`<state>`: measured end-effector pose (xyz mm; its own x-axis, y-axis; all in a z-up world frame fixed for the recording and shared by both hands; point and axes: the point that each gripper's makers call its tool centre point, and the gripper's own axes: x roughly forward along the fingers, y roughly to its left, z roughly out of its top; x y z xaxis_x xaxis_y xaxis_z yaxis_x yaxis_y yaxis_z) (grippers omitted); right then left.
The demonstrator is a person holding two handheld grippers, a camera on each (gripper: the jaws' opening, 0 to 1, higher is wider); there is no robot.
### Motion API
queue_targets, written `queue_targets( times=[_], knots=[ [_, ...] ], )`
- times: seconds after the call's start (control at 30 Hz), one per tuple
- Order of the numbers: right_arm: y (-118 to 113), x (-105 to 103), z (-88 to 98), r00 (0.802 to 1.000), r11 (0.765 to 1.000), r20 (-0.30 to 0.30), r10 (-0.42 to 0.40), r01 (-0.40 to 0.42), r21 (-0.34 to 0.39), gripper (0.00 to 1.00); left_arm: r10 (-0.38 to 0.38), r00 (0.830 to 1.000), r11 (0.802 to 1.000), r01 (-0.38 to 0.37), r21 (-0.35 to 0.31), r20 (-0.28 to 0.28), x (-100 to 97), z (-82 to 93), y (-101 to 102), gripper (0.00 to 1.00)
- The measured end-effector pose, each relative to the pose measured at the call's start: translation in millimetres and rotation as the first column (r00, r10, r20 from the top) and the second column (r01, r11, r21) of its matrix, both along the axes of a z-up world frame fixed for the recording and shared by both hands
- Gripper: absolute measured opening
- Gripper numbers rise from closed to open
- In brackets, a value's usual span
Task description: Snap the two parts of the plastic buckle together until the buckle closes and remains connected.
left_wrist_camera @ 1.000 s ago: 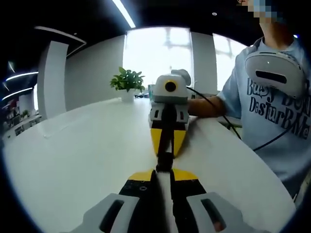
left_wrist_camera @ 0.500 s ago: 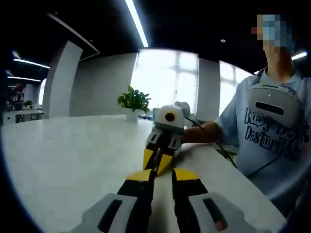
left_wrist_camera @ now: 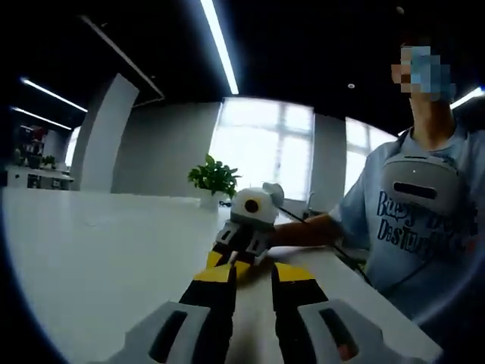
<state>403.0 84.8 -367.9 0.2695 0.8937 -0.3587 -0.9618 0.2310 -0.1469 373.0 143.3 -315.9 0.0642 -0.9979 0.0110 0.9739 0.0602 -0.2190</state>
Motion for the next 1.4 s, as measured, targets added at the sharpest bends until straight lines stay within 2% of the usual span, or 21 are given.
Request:
queue_targets(
  times=[0.17,0.4,0.67,0.83,1.07,1.2,1.4],
  knots=[
    [2.0,16.0,0.0,1.0,1.0,-0.014,0.012,-0.012,0.005,0.12,-0.024,0.999,1.0,0.024,-0.017,-0.029,-2.8,2.4,-0.5,0.16],
    [10.0,28.2,-2.3,1.0,1.0,-0.018,0.0,0.0,0.009,0.12,-0.043,0.998,0.998,0.041,-0.037,-0.05,-6.1,5.0,-1.0,0.16],
    [10.1,42.5,-4.0,1.0,1.0,-0.021,-0.012,0.013,0.01,0.12,-0.04,0.998,0.999,0.039,-0.018,-0.039,-6.1,1.2,-2.9,0.16],
    [6.6,53.5,-5.7,1.0,1.0,-0.027,-0.015,0.015,0.013,0.12,-0.042,0.998,0.998,0.04,-0.05,-0.051,-5.8,6.2,-0.6,0.16],
    [5.9,66.2,-6.4,0.999,1.0,-0.027,-0.023,0.023,0.014,0.12,-0.038,0.999,0.999,0.036,-0.032,-0.034,-6.3,3.0,-2.6,0.15],
    [4.5,72.4,-6.5,0.999,0.999,-0.029,-0.029,0.03,0.017,0.12,-0.06,0.997,0.998,0.059,-0.033,-0.038,-9.5,3.1,-1.7,0.09],
    [2.4,81.8,-6.8,0.998,0.999,-0.051,-0.035,0.036,0.02,0.12,-0.068,0.997,0.997,0.066,-0.049,-0.046,-10.8,5.5,-2.0,0.09]
  ],
)
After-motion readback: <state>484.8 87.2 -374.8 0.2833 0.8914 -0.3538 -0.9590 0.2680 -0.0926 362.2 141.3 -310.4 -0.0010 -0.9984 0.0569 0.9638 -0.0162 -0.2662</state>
